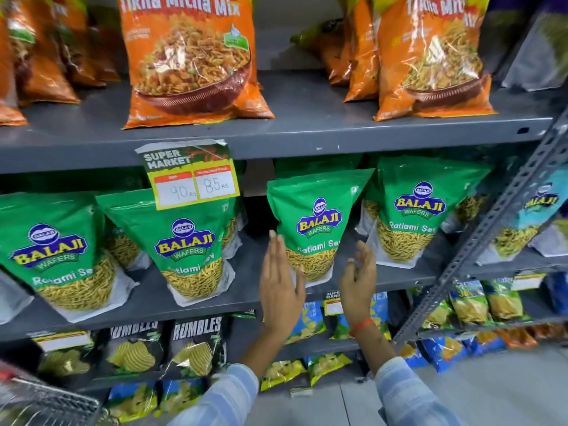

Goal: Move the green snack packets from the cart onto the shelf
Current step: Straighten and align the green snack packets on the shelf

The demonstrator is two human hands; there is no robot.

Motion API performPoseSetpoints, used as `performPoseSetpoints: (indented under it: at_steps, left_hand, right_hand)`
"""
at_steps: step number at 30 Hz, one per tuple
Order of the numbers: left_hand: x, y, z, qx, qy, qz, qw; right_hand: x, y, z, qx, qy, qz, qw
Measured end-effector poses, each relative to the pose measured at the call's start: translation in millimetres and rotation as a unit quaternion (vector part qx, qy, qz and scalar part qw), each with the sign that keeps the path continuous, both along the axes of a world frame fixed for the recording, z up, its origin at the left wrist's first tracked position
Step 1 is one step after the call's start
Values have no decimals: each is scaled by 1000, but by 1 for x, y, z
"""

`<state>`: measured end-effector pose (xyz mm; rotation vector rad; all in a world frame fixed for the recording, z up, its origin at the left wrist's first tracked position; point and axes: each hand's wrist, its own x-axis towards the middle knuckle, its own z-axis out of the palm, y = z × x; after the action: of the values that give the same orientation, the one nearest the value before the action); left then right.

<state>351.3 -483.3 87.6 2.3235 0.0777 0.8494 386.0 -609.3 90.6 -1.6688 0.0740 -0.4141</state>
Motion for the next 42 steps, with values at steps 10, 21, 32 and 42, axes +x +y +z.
performPoseSetpoints:
  at_steps: [10, 21, 32, 42]
  left_hand:
    - [41, -107, -9, 125, 10, -147, 981]
    - [124, -158, -31, -273, 267, -183, 906]
    - [118, -170, -52, -283, 245, -116, 920]
    - [112, -183, -47, -263, 197, -94, 940]
  right_hand:
    - [27, -88, -17, -175, -123, -53, 975]
    - [67, -170, -35, -124, 49, 28, 991]
    - [79, -184, -43, -66, 61, 47, 995]
    - [85, -177, -52, -61, 40, 34, 997]
